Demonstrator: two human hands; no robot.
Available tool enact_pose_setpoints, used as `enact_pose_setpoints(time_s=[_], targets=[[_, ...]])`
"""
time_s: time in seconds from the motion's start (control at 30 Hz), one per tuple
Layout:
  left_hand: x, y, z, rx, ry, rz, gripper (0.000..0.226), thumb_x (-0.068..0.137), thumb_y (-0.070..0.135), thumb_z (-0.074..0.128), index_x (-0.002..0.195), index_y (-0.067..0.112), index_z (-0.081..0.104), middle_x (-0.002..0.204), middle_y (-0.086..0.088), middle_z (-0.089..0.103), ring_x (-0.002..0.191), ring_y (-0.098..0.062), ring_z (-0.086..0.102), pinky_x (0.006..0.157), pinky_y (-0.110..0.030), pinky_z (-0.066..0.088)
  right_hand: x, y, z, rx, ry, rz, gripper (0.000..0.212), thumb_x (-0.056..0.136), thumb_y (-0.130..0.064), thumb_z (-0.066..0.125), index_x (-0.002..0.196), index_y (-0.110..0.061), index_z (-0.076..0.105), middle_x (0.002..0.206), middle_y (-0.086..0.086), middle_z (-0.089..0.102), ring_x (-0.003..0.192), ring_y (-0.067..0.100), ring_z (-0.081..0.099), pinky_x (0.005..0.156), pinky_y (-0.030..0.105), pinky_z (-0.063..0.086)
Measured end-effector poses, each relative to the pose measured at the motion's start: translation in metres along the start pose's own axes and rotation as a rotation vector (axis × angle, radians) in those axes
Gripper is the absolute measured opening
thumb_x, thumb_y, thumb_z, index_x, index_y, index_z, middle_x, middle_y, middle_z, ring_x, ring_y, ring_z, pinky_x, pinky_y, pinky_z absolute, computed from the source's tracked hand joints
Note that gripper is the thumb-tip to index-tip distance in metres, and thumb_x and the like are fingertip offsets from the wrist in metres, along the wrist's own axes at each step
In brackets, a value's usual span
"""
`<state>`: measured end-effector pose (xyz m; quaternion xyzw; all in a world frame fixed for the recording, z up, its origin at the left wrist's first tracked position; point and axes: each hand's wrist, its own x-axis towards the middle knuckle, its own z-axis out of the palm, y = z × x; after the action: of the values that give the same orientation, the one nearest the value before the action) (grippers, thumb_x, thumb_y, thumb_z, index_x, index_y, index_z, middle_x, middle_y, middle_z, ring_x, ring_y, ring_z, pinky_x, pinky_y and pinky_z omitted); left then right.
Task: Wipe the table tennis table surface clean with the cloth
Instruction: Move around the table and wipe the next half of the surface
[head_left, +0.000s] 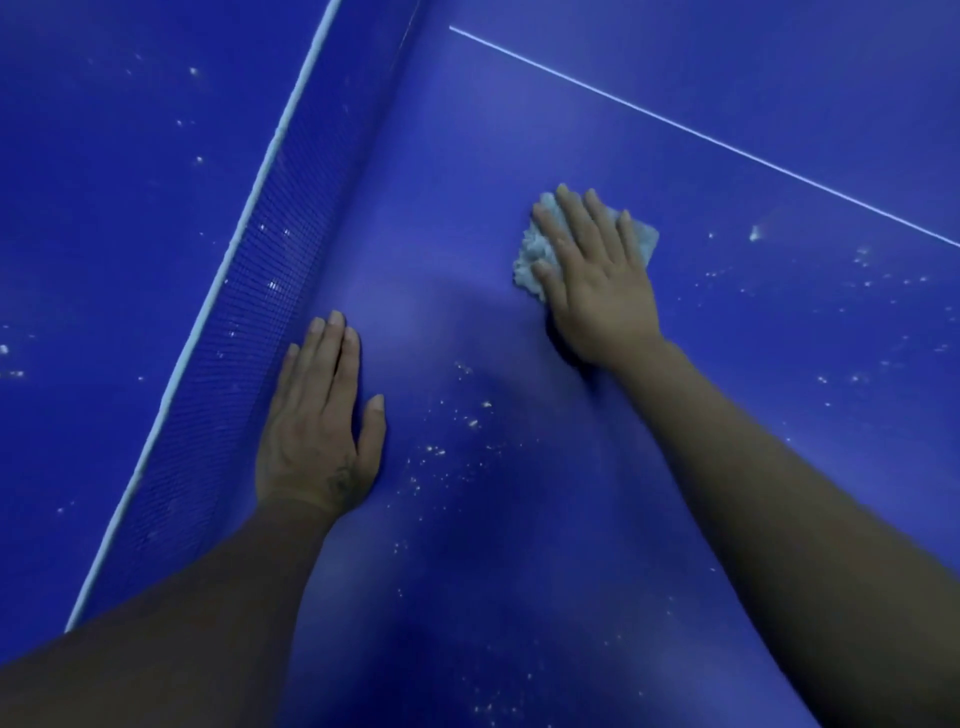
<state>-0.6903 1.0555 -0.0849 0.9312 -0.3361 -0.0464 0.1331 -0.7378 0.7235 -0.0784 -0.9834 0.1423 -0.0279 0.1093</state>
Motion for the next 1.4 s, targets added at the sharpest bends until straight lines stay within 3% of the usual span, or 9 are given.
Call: enact_pose_setpoints(time_s=[0.1,0.2,0.33,0.43,0.63,0.73,0.9,1.23,1.4], targets=[[0.0,0.0,0.0,0.003,0.012,0.008,0.068,0.108,0.032,0.041,0.164,-0.003,0.027,0.175,-0.014,0.019,0.164,-0.028,0.013,0.132,-0.055,0.019,0.043,0.047,-0.014,-0.052,-0.065,-0.009,0.061,0.113,-0.046,0.023,0.167,-0.02,0.033,0.175,0.007,0.028,0.162,0.034,0.023,0.129,0.058,0.01],[0.0,0.0,0.001,-0.002,0.02,0.01,0.067,0.107,0.031,0.042,0.163,-0.003,0.029,0.175,-0.016,0.021,0.164,-0.03,0.015,0.131,-0.056,0.02,0.063,0.096,-0.03,-0.055,-0.092,0.167,0.064,0.112,-0.048,0.02,0.17,-0.021,0.025,0.177,0.004,0.019,0.164,0.031,0.015,0.13,0.059,0.003],[0.0,0.0,0.001,0.009,0.013,0.006,0.067,0.108,0.032,0.042,0.163,-0.003,0.029,0.175,-0.016,0.02,0.164,-0.03,0.015,0.131,-0.056,0.02,0.025,0.127,-0.039,-0.015,-0.036,0.479,0.063,0.113,-0.047,0.023,0.171,-0.023,0.019,0.179,0.001,0.014,0.165,0.028,0.009,0.13,0.062,0.002],[-0.001,0.001,0.0,0.012,0.001,-0.002,0.067,0.108,0.032,0.042,0.163,-0.003,0.028,0.175,-0.015,0.02,0.164,-0.029,0.014,0.131,-0.055,0.019,-0.03,0.103,-0.031,0.025,0.022,0.6,0.065,0.112,-0.05,0.02,0.171,-0.024,0.018,0.178,0.002,0.016,0.165,0.028,0.01,0.131,0.061,0.006],[-0.001,0.002,-0.002,0.019,-0.011,-0.002,0.067,0.109,0.034,0.037,0.164,-0.002,0.025,0.176,-0.013,0.018,0.164,-0.027,0.011,0.132,-0.053,0.018,-0.134,-0.002,-0.003,-0.022,0.012,0.507,0.063,0.114,-0.048,0.022,0.171,-0.022,0.016,0.179,0.004,0.012,0.166,0.027,0.008,0.132,0.055,0.001],[-0.001,0.002,-0.001,0.02,-0.021,-0.01,0.068,0.109,0.035,0.037,0.165,-0.002,0.024,0.176,-0.012,0.017,0.165,-0.026,0.01,0.133,-0.052,0.015,-0.123,0.013,-0.003,-0.003,0.021,0.453,0.063,0.114,-0.047,0.027,0.171,-0.022,0.021,0.178,0.004,0.016,0.165,0.028,0.011,0.132,0.057,0.002],[-0.001,0.002,-0.002,0.019,-0.034,-0.016,0.069,0.108,0.034,0.038,0.165,-0.002,0.023,0.177,-0.012,0.015,0.165,-0.025,0.009,0.133,-0.052,0.015,-0.064,0.058,-0.015,0.078,0.023,0.632,0.069,0.109,-0.055,0.021,0.171,-0.026,0.016,0.179,0.001,0.01,0.166,0.026,0.004,0.131,0.061,0.0],[-0.002,0.003,-0.002,0.021,-0.028,-0.01,0.069,0.107,0.034,0.038,0.164,-0.003,0.025,0.176,-0.014,0.018,0.165,-0.027,0.011,0.132,-0.055,0.017,-0.14,-0.016,0.006,-0.037,0.032,0.416,0.062,0.115,-0.048,0.026,0.171,-0.022,0.02,0.179,0.006,0.012,0.166,0.03,0.007,0.132,0.058,0.002],[-0.003,0.003,-0.001,0.001,-0.016,-0.004,0.069,0.107,0.033,0.039,0.164,-0.003,0.026,0.176,-0.014,0.018,0.164,-0.028,0.012,0.132,-0.055,0.017,-0.064,0.012,0.007,-0.041,0.141,0.574,0.064,0.112,-0.051,0.026,0.169,-0.021,0.028,0.177,0.009,0.02,0.164,0.034,0.015,0.13,0.062,0.007]])
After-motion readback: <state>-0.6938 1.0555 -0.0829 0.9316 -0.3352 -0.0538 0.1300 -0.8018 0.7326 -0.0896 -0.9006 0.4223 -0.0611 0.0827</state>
